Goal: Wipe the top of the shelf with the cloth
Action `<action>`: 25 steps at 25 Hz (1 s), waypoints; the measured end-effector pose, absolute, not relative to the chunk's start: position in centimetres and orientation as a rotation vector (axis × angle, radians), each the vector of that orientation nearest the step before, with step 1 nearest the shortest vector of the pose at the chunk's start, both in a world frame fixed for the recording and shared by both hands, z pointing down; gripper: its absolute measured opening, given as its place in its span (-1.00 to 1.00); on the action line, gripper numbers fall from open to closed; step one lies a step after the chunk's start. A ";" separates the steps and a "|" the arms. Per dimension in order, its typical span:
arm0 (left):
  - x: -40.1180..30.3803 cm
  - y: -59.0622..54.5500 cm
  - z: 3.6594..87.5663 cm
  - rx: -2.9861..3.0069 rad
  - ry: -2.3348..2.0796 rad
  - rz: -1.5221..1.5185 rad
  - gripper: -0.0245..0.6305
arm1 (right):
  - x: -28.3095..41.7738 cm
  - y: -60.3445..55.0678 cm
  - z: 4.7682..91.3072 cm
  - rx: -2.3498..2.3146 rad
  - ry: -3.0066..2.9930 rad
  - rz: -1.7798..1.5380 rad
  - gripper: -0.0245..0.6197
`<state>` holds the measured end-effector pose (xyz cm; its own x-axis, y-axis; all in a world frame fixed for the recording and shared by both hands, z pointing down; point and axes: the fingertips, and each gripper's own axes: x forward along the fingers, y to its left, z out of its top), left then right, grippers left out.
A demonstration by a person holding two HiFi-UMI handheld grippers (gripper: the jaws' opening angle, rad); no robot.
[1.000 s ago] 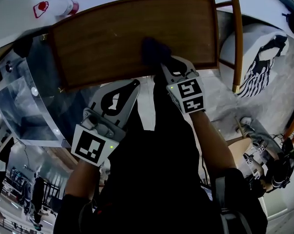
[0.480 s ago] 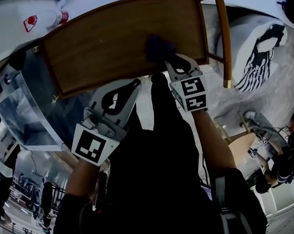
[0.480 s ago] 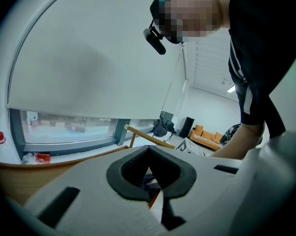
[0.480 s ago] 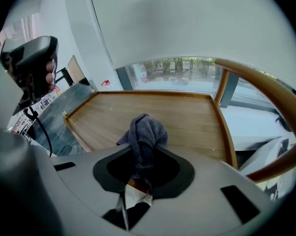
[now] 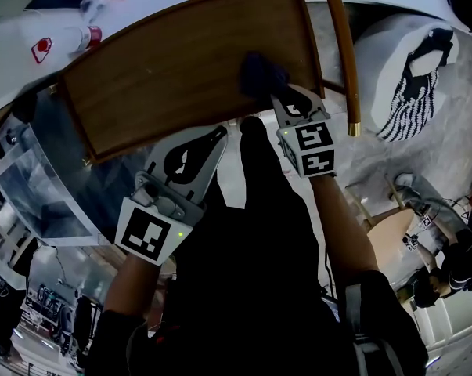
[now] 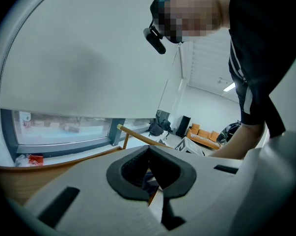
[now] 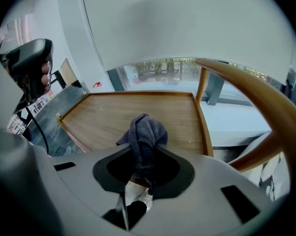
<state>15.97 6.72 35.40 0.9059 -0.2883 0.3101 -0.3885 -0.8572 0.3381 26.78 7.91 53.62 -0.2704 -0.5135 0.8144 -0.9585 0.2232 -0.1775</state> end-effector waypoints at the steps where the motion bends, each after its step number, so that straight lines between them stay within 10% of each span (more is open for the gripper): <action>1: 16.2 6.7 35.4 2.671 -0.491 0.350 -0.87 | 27.1 8.0 53.6 1.360 -1.878 0.927 -0.67; 25: 18.8 6.8 34.7 2.706 -0.403 0.380 -0.87 | 29.7 8.4 52.0 1.453 -1.850 0.924 -0.67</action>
